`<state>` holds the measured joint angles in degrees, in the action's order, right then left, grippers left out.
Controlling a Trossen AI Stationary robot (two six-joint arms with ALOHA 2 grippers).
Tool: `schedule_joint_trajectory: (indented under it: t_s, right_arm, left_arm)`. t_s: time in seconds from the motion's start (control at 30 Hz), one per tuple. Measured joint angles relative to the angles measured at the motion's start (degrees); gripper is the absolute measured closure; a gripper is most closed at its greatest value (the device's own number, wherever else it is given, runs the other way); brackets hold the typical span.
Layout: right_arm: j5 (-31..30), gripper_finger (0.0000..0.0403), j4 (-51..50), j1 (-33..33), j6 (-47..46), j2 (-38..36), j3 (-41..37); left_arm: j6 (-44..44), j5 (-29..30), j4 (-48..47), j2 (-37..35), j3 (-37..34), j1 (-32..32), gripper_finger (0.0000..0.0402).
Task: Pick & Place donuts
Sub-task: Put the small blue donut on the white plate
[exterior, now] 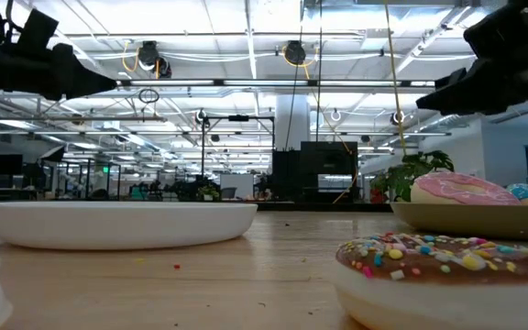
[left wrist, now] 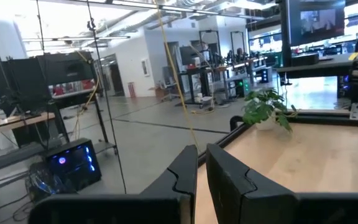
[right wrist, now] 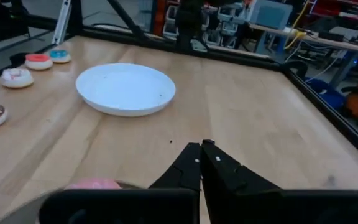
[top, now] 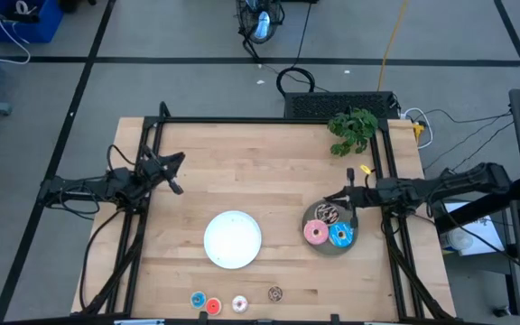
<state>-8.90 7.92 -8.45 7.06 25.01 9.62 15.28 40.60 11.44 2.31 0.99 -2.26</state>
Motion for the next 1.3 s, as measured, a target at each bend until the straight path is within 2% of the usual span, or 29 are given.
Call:
schedule_joint_trajectory:
  t_s: [0.37, 0.57, 0.7, 0.77, 0.97, 1.1, 1.23, 1.3]
  right_arm:
    - [0.4, 0.0403, -0.8, 0.2, 3.4, -6.0, -0.7]
    - [4.7, 0.0403, -1.4, 0.2, 4.6, -7.0, -0.7]
    - [4.7, 0.0403, -0.3, 0.2, 3.9, -7.7, -0.7]
    - [4.7, 0.0403, 1.8, 0.2, 3.9, -8.0, -0.7]
    - [6.1, 0.0403, 3.9, 0.2, 6.5, -10.1, -0.7]
    - [6.0, 0.0403, 5.5, 0.3, 7.7, -10.8, -0.7]
    - [6.1, 0.0403, 3.9, 0.3, 6.4, -10.8, -0.7]
    - [6.0, 0.0403, 1.5, 0.3, 7.3, -10.8, -0.7]
  left_arm:
    - [-9.8, 0.0, -2.1, 0.0, 0.0, 0.0, 0.036]
    - [-18.1, -0.1, -1.4, 0.0, 0.0, 0.0, 0.036]
    - [-19.5, -11.6, -0.1, 1.9, 1.4, -1.2, 0.036]
    - [-20.7, -13.6, -1.5, 4.7, 3.0, -2.8, 0.036]
    - [-22.1, -13.8, -7.1, 18.2, 13.1, -9.0, 0.036]
    - [-22.9, -12.6, -18.7, 29.1, 24.2, -13.6, 0.036]
    - [-28.8, -11.8, -30.9, 39.6, 35.0, -17.3, 0.036]
    - [-31.9, -12.0, -33.1, 44.7, 39.4, -19.5, 0.036]
